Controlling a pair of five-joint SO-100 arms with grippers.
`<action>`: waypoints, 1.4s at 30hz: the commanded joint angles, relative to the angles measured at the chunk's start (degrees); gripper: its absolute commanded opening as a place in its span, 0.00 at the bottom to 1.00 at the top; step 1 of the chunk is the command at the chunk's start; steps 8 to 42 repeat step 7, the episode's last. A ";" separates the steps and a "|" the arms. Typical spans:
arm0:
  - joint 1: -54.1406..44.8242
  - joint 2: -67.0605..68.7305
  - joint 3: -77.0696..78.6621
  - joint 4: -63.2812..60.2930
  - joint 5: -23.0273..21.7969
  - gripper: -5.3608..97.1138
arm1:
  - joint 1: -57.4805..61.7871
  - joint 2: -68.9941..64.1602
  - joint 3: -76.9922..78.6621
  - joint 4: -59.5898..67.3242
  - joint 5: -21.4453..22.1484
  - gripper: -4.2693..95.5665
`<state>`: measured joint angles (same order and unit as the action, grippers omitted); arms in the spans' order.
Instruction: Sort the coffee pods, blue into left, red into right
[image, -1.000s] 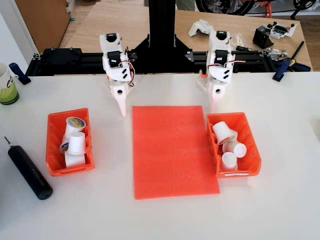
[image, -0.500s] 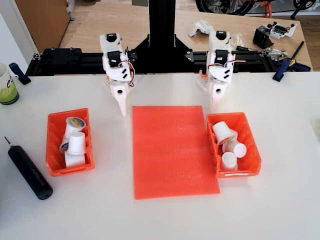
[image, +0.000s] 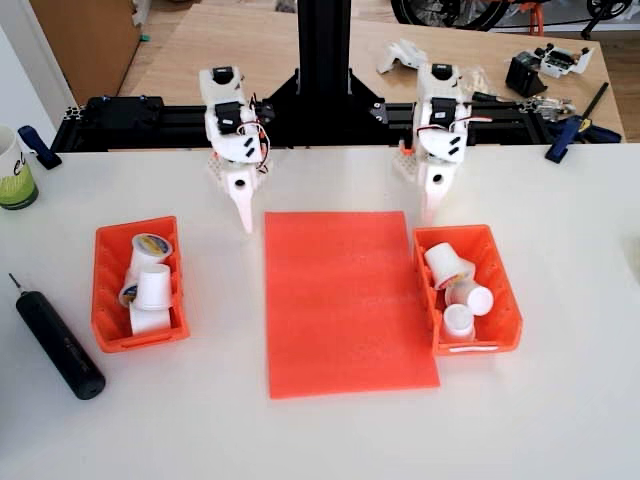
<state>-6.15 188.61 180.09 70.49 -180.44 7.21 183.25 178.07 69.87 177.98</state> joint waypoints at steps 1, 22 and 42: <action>0.26 0.09 2.20 0.88 -0.62 0.14 | 0.26 -0.26 1.32 0.79 0.53 0.22; 0.26 0.09 2.20 0.88 -0.62 0.14 | 0.26 -0.26 1.32 0.79 0.53 0.23; 0.26 0.09 2.20 0.88 -0.62 0.14 | 0.26 -0.26 1.32 0.79 0.53 0.23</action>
